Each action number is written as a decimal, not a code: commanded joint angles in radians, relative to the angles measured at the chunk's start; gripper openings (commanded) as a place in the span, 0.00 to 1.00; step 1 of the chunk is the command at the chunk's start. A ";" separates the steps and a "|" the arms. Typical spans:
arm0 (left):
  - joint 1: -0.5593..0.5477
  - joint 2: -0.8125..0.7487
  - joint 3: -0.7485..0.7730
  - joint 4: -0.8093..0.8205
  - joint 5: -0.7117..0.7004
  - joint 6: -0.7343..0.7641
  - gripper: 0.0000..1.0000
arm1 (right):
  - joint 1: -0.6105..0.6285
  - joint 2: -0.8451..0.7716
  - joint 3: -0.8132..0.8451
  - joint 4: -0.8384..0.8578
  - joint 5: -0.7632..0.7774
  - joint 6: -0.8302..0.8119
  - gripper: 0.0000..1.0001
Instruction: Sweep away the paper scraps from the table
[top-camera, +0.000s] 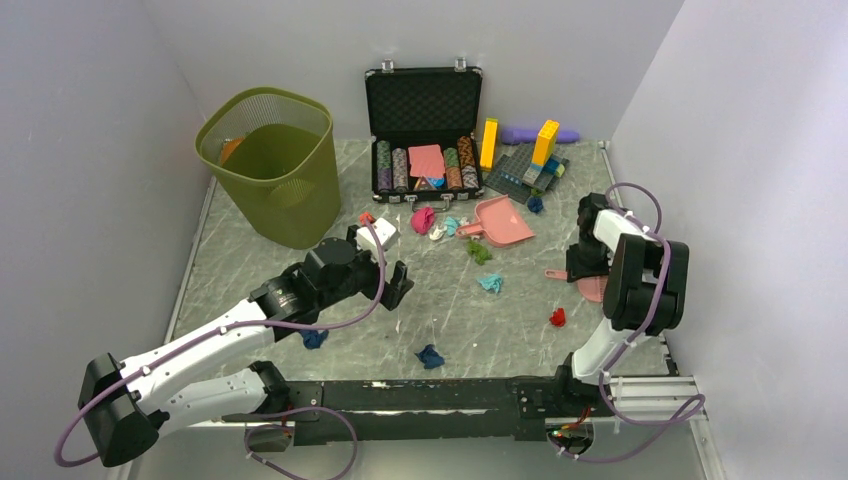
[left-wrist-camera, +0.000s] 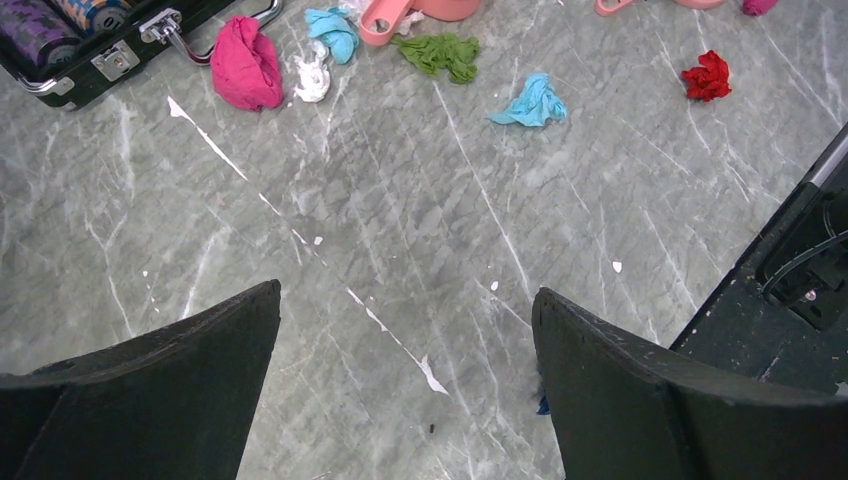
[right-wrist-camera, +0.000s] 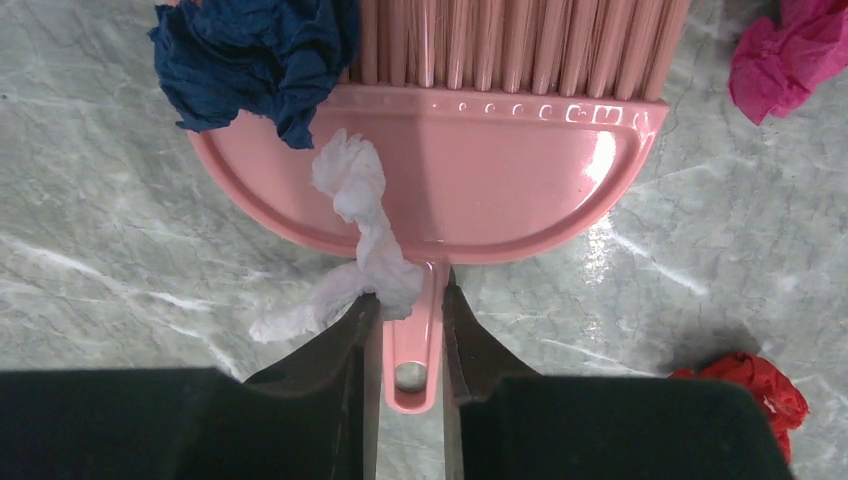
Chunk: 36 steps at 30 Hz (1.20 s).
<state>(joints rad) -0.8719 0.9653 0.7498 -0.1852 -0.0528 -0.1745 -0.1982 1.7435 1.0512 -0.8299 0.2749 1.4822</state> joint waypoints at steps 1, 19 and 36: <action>-0.004 0.003 0.019 0.016 -0.017 -0.010 0.99 | 0.019 -0.055 -0.069 0.004 0.025 0.029 0.00; 0.010 0.235 0.163 0.044 0.292 -0.141 0.98 | 0.522 -0.548 -0.175 0.202 -0.207 -0.089 0.00; 0.037 0.369 0.329 0.052 0.468 -0.169 0.98 | 0.560 -0.865 -0.691 1.322 -0.513 -0.125 0.00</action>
<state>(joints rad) -0.8371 1.3827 1.0382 -0.1532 0.4217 -0.3729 0.3573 0.8688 0.4412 -0.0147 -0.1032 1.3384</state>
